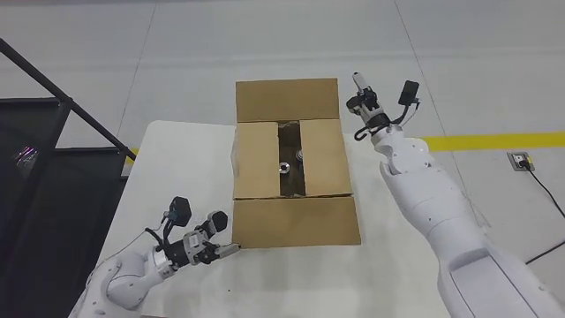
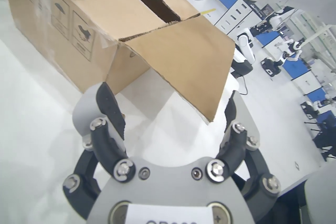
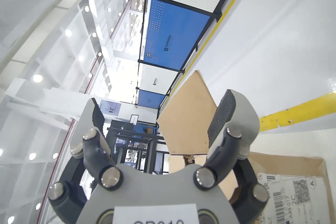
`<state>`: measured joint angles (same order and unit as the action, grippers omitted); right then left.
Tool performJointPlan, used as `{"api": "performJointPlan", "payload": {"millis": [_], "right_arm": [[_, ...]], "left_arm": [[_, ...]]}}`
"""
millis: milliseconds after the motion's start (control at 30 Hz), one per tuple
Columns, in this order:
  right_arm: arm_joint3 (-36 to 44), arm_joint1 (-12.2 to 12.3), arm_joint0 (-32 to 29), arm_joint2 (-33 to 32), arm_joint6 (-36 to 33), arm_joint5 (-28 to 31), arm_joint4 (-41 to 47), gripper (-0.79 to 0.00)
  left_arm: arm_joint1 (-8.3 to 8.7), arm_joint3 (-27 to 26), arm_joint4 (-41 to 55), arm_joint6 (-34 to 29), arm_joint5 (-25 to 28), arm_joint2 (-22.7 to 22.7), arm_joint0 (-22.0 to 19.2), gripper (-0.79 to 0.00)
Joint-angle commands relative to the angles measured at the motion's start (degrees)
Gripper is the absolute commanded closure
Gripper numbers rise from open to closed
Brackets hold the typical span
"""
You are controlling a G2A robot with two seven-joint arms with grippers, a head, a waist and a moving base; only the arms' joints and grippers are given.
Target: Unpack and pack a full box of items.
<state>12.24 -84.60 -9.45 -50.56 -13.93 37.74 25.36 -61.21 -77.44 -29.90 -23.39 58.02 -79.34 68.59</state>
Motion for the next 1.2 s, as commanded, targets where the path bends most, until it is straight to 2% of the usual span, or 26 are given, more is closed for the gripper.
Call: {"api": "performJointPlan", "payload": {"millis": [0,167,267,300,367,400,433,633,667,733,1167], "right_arm": [[1.00,0.85,-0.92,-0.99,-2.15,1.94,0.47,-0.785],[2.50,1.61,-2.06,-1.73,-3.16,2.53,0.19,-0.785],[2.50,1.61,-2.06,-1.73,-3.16,2.53,0.19,-0.785],[2.50,1.61,-2.06,-1.73,-3.16,2.53,0.19,-0.785],[2.50,1.61,-2.06,-1.73,-3.16,2.53,0.19,-0.785],[2.50,1.61,-2.06,-1.73,-3.16,2.53,0.19,-0.785],[2.50,1.61,-2.06,-1.73,-3.16,2.53,0.19,-0.785],[2.50,1.61,-2.06,-1.73,-3.16,2.53,0.19,-0.785],[2.50,1.61,-2.06,-1.73,-3.16,2.53,0.19,-0.785],[2.50,1.61,-2.06,-1.73,-3.16,2.53,0.19,-0.785],[2.50,1.61,-2.06,-1.73,-3.16,2.53,0.19,-0.785]], "left_arm": [[0.47,0.58,8.10,-5.36,-0.02,1.66,-0.51,-0.785],[1.58,2.35,22.64,-17.64,-0.51,5.18,-2.72,-0.782],[1.96,2.98,28.24,-21.89,-1.83,6.64,-3.72,-0.770],[2.09,3.27,30.00,-23.12,-2.17,6.92,-4.12,-0.736],[2.35,3.98,31.82,-25.17,-3.02,7.28,-4.78,-0.631],[2.39,4.06,33.14,-25.70,-3.14,7.62,-4.91,-0.539],[2.46,4.24,34.19,-26.26,-3.40,8.00,-5.05,-0.388],[3.00,5.21,34.19,-26.79,-3.93,9.02,-5.93,-0.117],[3.02,5.10,34.84,-26.64,-3.78,9.49,-5.77,-0.105],[3.23,5.54,34.29,-26.53,-3.66,9.29,-6.05,-0.015],[4.39,5.11,38.71,-27.11,-4.24,10.51,-5.68,0.000]]}}
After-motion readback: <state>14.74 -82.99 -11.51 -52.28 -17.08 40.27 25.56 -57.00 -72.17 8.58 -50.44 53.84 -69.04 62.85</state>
